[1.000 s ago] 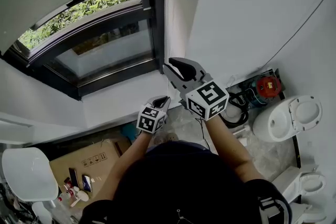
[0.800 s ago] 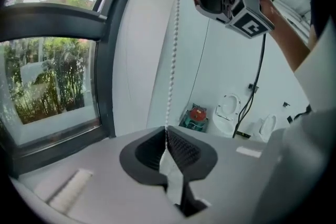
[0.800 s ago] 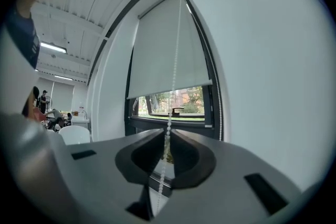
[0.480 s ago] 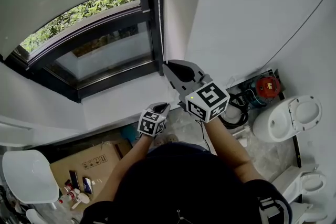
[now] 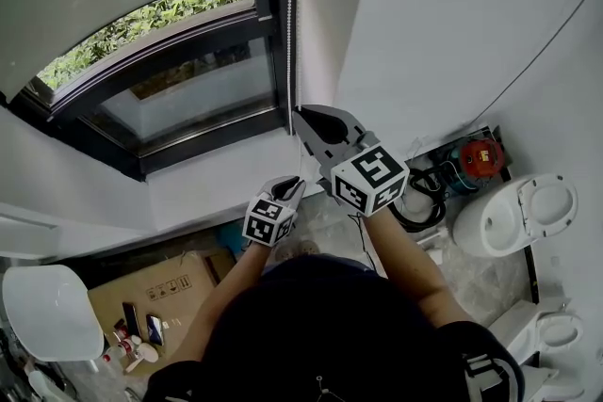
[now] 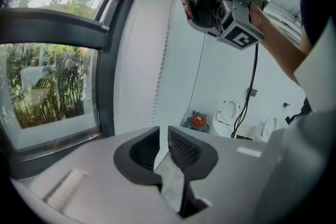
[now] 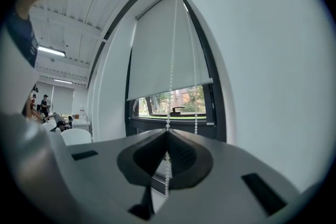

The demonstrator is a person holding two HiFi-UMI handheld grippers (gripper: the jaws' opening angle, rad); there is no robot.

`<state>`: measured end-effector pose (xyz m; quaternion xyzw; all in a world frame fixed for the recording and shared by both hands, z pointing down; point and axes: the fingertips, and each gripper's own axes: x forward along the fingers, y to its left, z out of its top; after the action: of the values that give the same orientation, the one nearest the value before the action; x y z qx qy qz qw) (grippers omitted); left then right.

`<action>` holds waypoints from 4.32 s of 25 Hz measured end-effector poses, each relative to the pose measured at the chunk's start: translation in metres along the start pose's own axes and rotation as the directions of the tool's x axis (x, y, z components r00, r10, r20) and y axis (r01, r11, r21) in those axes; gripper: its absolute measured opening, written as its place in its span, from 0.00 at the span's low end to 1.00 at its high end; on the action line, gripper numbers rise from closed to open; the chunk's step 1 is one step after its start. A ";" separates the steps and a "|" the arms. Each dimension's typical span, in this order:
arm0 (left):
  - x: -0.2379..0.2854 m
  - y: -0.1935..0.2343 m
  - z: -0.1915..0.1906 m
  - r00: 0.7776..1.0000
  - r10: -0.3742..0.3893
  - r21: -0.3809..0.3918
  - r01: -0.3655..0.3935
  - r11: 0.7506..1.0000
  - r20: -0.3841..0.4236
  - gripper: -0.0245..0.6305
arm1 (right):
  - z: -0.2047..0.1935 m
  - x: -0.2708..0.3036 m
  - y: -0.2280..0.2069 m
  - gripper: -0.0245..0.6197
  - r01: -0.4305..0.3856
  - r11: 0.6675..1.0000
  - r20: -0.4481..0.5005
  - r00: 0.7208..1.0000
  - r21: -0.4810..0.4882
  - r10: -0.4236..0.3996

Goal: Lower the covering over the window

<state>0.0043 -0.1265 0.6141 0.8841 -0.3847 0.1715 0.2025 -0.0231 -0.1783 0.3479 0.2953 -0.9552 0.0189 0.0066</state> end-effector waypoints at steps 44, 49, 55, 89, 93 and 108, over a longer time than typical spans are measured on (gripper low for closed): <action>-0.097 -0.019 0.217 0.895 -0.034 0.216 -0.071 0.974 0.446 0.19 | -0.139 -0.007 0.016 0.06 -0.020 1.000 -0.306 0.952 0.002 0.019; -0.108 -0.022 0.263 0.860 -0.056 0.265 -0.094 0.960 0.507 0.18 | -0.141 -0.008 0.021 0.06 -0.026 1.000 -0.307 0.952 0.003 0.026; -0.112 -0.019 0.291 0.854 -0.044 0.268 -0.113 0.957 0.518 0.09 | -0.141 -0.007 0.022 0.06 -0.027 1.000 -0.304 0.952 0.008 0.028; -0.086 0.008 0.222 0.885 -0.017 0.067 -0.016 0.998 0.465 0.06 | 0.019 -0.026 -0.008 0.26 -0.077 0.997 0.003 0.997 0.010 0.077; -0.083 0.005 0.222 0.884 -0.028 0.064 -0.002 0.998 0.467 0.06 | 0.066 -0.006 -0.003 0.25 -0.108 0.993 0.064 0.992 -0.049 0.111; -0.068 0.009 0.188 0.923 -0.015 0.034 0.003 0.999 0.385 0.06 | 0.043 0.019 0.003 0.07 -0.092 0.992 -0.059 0.994 -0.083 0.088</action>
<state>-0.0181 -0.1829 0.4231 0.9055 -0.4101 -0.0004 0.1093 -0.0405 -0.1883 0.3049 0.2507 -0.9669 -0.0138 0.0449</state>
